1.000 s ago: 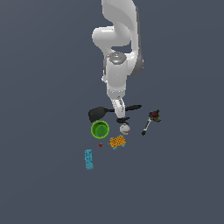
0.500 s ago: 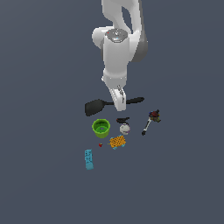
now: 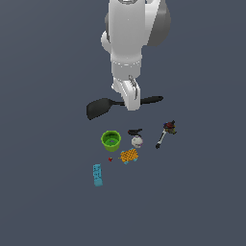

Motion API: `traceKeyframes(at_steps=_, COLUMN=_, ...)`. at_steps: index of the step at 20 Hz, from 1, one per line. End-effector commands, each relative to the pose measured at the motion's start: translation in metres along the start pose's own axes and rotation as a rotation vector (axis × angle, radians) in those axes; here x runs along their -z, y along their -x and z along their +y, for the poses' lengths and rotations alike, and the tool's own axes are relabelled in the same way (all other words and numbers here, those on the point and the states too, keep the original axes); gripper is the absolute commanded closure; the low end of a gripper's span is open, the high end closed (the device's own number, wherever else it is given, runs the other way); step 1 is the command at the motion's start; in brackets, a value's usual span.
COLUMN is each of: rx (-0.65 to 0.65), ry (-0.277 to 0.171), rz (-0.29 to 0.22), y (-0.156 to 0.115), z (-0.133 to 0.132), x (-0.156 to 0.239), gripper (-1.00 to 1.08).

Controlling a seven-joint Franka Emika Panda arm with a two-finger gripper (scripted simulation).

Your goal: Pick up a designated object from a clutter of objects.

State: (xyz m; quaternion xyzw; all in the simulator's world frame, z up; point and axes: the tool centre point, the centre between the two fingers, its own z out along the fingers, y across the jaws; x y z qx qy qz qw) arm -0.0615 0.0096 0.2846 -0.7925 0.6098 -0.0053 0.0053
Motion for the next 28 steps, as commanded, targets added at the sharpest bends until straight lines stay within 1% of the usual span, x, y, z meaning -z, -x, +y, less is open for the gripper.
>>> traceKeyframes(at_steps=1, rx=0.000, ry=0.001, rz=0.000, y=-0.003, z=-0.006, x=0.023, gripper=1.08)
traceKeyframes(at_steps=8, rx=-0.001, ry=0.008, rz=-0.001, y=-0.012, z=-0.026, x=0.084, gripper=1.08)
traceKeyframes(at_steps=14, rx=-0.001, ry=0.012, rz=-0.001, y=-0.018, z=-0.040, x=0.123, gripper=1.08)
traceKeyframes(at_steps=20, rx=-0.002, ry=0.014, rz=-0.002, y=-0.022, z=-0.048, x=0.146, gripper=1.08)
traceKeyframes(at_steps=28, rx=-0.002, ry=0.015, rz=-0.002, y=-0.024, z=-0.053, x=0.156, gripper=1.08)
